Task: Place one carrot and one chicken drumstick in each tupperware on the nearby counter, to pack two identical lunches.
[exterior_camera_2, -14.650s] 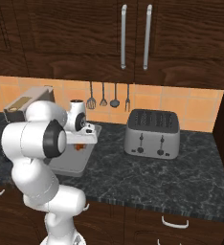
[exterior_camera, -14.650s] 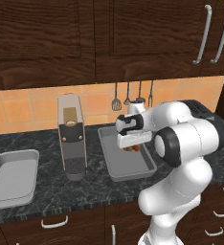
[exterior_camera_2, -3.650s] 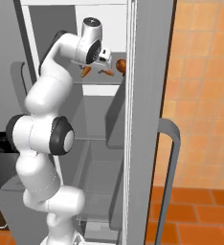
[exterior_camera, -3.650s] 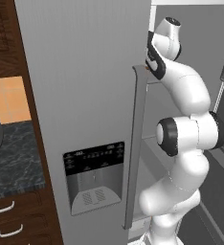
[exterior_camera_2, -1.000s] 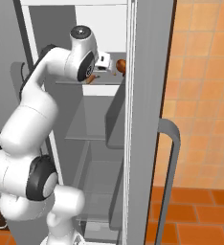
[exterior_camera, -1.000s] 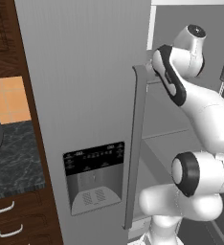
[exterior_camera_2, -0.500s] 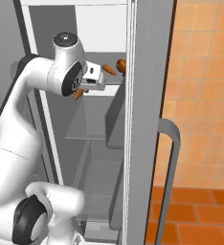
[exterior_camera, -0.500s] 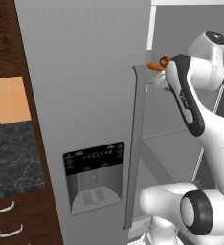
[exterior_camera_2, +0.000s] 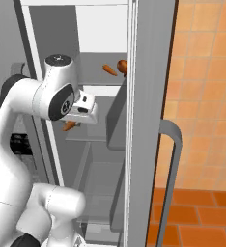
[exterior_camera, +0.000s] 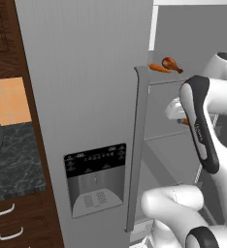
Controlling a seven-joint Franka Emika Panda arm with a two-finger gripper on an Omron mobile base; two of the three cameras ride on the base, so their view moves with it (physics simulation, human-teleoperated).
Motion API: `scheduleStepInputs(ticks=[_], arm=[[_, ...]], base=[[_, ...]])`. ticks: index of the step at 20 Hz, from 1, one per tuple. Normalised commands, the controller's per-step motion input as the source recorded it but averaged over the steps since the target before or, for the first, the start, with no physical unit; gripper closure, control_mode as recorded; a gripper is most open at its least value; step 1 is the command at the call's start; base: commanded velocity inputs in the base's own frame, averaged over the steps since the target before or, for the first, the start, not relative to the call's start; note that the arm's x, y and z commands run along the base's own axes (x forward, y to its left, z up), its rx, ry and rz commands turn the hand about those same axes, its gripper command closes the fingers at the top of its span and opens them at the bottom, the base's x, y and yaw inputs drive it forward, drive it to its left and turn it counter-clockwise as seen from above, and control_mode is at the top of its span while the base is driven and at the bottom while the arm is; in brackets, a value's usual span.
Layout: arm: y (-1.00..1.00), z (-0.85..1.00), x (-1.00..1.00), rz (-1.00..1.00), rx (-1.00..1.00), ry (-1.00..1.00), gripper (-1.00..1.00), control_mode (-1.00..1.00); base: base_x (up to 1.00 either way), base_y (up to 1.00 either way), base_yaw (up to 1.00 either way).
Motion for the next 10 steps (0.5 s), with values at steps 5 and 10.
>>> scheduleStepInputs(ticks=[5, 10], arm=[[0.13, -0.43, -0.99, 0.00, 0.03, 0.07, 1.00, -1.00], [0.56, -0.11, -0.49, -0.06, 0.00, 0.04, 1.00, -1.00]], base=[[0.00, 0.00, 0.00], [0.00, 0.00, 0.00]])
